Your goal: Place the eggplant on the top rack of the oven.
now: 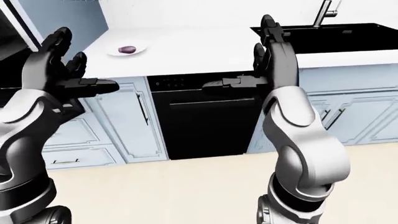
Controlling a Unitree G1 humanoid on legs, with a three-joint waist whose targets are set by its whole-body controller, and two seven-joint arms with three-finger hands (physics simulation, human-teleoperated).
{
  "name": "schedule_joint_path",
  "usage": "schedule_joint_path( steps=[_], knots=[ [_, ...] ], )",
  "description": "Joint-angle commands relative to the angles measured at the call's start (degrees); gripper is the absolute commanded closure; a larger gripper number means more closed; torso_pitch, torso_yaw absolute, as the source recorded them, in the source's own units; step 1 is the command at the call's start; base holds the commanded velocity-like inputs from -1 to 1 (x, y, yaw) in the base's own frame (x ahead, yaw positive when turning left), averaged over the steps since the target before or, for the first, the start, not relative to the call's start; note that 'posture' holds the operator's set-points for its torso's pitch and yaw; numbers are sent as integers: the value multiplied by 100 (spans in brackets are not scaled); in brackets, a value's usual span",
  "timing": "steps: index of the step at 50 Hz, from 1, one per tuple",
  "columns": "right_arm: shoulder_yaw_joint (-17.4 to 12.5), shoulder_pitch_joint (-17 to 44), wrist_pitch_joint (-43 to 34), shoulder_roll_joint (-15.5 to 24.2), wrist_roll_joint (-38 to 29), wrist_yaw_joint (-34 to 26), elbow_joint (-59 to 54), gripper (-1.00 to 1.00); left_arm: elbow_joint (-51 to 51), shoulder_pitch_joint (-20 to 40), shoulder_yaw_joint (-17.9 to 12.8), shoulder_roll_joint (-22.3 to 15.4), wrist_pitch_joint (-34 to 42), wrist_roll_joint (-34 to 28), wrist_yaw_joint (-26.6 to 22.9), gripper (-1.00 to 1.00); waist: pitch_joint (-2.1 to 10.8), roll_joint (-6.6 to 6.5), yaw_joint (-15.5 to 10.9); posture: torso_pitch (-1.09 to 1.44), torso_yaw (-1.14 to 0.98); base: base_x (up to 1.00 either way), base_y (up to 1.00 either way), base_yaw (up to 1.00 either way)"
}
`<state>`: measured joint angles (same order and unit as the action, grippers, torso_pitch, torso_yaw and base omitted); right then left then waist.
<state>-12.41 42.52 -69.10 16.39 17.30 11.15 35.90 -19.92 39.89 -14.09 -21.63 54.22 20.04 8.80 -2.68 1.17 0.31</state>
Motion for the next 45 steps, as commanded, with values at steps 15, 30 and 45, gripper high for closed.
schedule_joint_path(
  steps=[15,30,45],
  knots=[
    [28,186,205,7,39,-31,196,-100,-211,206,-174,-121,-209,-45,60,-100,155,-337,-24,0,0,14,7,0],
    [83,186,206,-22,-21,-71,186,-100,-180,220,-170,-135,-238,-26,61,-100,111,-121,-17,0,0,13,11,0],
    [39,177,185,-39,-24,-82,224,-100,-150,192,-188,-164,-286,-19,50,-100,123,-40,-64,0,0,13,11,0]
  ],
)
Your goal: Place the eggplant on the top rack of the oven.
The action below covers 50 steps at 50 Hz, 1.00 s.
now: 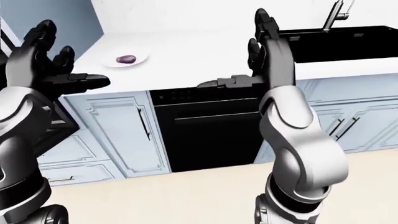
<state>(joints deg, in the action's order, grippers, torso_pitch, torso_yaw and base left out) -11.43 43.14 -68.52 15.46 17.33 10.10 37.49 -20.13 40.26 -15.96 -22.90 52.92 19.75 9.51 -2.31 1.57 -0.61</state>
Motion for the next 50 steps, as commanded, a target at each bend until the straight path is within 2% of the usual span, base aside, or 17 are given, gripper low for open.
schedule_joint_path(
  steps=[1,2,3,5,10,13,15,16,18,24,27,36,38,40,41,42,50],
  knots=[
    [-56,130,111,50,-17,26,76,-100,-120,159,-15,-45,-157,12,-22,-100,108,55,13,0,0,12,11,0],
    [-60,146,96,52,-11,32,84,-100,-92,155,-20,-51,-188,9,-35,-100,172,250,7,0,0,13,12,0],
    [-61,145,106,54,-8,33,77,-100,-155,175,-41,-57,-106,36,-7,-100,132,20,57,0,0,12,12,0],
    [-57,130,122,59,-9,33,73,-100,-175,179,-35,-55,-84,49,9,-100,141,111,47,0,0,13,11,0],
    [-72,134,148,79,5,27,36,-100,-111,204,-16,-54,-123,45,15,-100,88,-89,64,0,0,12,12,0],
    [-93,158,99,85,35,38,79,-100,-212,227,-32,-61,-11,88,54,-100,69,-359,111,0,0,13,14,0],
    [-89,146,101,89,40,44,81,-100,-150,196,-8,-44,-116,66,38,-100,183,-723,136,0,0,13,19,0],
    [-86,141,107,90,42,43,81,-100,-153,194,-6,-41,-115,66,42,-100,153,-515,96,0,0,12,22,0],
    [-82,139,114,92,45,45,77,-100,-133,192,-15,-49,-134,66,33,-100,103,-554,96,0,0,12,22,0],
    [-78,128,114,91,61,50,98,-100,-187,201,-18,-47,-81,83,63,-100,69,-186,68,0,0,12,22,0],
    [-89,133,130,104,67,40,78,-100,-157,200,-6,-47,-110,74,60,-100,133,187,34,0,0,13,21,0],
    [-104,171,79,108,104,71,94,-100,-113,195,4,-35,-164,72,39,-100,75,-143,90,0,0,13,20,0],
    [-106,150,114,112,106,64,80,-100,-143,198,2,-36,-129,77,54,-100,76,-357,128,0,0,13,20,0],
    [-91,153,104,105,112,76,90,-100,-208,230,-16,-31,-40,117,84,-100,213,-806,138,0,0,13,19,0],
    [-87,161,100,103,116,79,91,-100,-207,226,-13,-31,-53,122,80,-100,139,-534,113,0,0,12,20,0],
    [-87,160,98,101,116,86,93,-100,-172,190,-3,-31,-112,102,65,-100,119,-622,123,0,0,12,20,0],
    [-104,184,77,107,158,92,96,-100,-170,208,10,-31,-91,96,69,-100,80,-173,50,0,0,13,20,0]
  ],
)
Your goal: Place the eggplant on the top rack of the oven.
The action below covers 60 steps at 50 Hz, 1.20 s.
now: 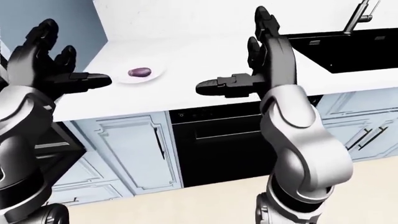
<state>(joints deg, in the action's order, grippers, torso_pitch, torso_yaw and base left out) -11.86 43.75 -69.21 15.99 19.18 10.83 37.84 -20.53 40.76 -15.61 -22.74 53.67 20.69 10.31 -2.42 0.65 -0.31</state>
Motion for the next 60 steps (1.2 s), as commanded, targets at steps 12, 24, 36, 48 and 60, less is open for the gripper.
schedule_joint_path(
  steps=[12,24,36,48,60],
  knots=[
    [-52,81,214,76,8,23,41,-100,-140,183,-17,-42,-133,-9,-14,-100,63,-49,64,0,0,15,18,0],
    [-76,65,227,116,34,22,8,-100,-82,161,12,-21,-207,-79,-72,-100,77,-270,28,0,0,20,14,0],
    [-86,76,200,116,37,12,44,-100,-140,174,-5,-17,-146,-74,-62,-100,79,226,5,0,0,32,4,0],
    [-99,89,223,129,40,13,4,-100,-116,198,4,-17,-148,-92,-74,-100,39,-519,78,0,0,34,3,0],
    [-77,65,241,106,9,19,17,-100,-129,178,-6,-20,-158,-94,-81,-100,54,7,-46,0,0,9,0,0]
  ],
)
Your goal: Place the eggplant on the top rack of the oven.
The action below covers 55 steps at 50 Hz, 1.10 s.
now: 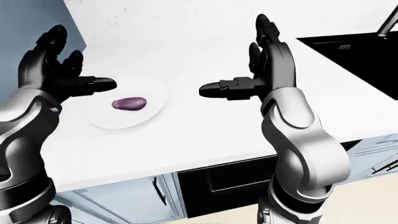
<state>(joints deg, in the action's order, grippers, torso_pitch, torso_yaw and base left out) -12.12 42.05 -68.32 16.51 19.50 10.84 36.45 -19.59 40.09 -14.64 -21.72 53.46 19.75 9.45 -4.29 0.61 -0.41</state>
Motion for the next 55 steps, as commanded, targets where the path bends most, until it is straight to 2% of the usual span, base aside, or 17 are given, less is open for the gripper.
schedule_joint_path(
  steps=[1,3,5,7,11,12,14,18,30,31,32,37,39,40,41,47,55],
  knots=[
    [-51,250,129,56,-26,30,138,-100,-215,240,-98,-117,-148,-3,6,-100,284,8,-18,0,0,0,0,0],
    [-42,302,63,45,-17,49,148,-100,-239,261,-102,-122,-111,9,17,-100,270,8,-18,0,0,0,0,0],
    [-36,299,44,48,-11,43,153,-100,-272,284,-101,-121,-54,23,39,-100,408,8,11,0,0,-16,0,0],
    [-21,285,106,47,-20,27,127,-100,-220,269,-98,-124,-121,10,19,-100,209,32,76,0,0,0,0,0],
    [-24,256,149,52,-37,-2,101,-100,-230,293,-106,-131,-89,22,30,-100,146,-280,65,0,0,0,0,0],
    [-21,255,138,48,-36,-1,111,-100,-224,274,-109,-129,-109,21,27,-100,209,-122,84,0,0,0,0,0],
    [-3,250,133,48,-47,-6,115,-100,-236,279,-107,-134,-97,27,32,-100,296,-117,58,0,0,0,0,0],
    [-17,269,91,52,-62,-14,137,-100,-197,264,-103,-135,-146,13,22,-100,319,-54,12,0,0,0,0,0],
    [-25,247,175,63,-98,15,177,-100,-215,264,-104,-131,-139,12,12,-100,299,-89,-25,0,0,0,0,0],
    [-12,248,154,69,-110,15,167,-100,-210,248,-105,-129,-161,10,7,-100,406,-116,-66,0,0,0,0,34],
    [-5,239,156,69,-122,11,164,-100,-209,244,-105,-129,-165,9,7,-100,356,-129,-150,0,0,-7,0,100],
    [-27,245,166,57,-141,-6,176,-100,-251,258,-102,-128,-111,17,26,-100,285,-41,-122,0,0,-7,0,100],
    [-45,261,194,58,-148,2,162,-100,-233,255,-97,-130,-137,11,15,-100,282,99,-42,0,0,-5,0,37],
    [-46,259,189,61,-148,4,159,-100,-231,256,-93,-128,-135,11,13,-100,189,169,-70,0,0,0,0,3],
    [-35,255,191,69,-152,0,153,-100,-229,258,-86,-129,-137,7,7,-100,205,90,-104,0,0,0,0,0],
    [172,323,172,16,-341,-2,15,-100,-254,229,-92,-152,-198,50,-161,-100,263,-101,-22,0,0,0,0,0],
    [662,511,346,-309,-891,-271,-421,-100,-365,201,-145,-160,-133,150,-174,-100,271,-156,49,0,0,0,0,0]
  ],
)
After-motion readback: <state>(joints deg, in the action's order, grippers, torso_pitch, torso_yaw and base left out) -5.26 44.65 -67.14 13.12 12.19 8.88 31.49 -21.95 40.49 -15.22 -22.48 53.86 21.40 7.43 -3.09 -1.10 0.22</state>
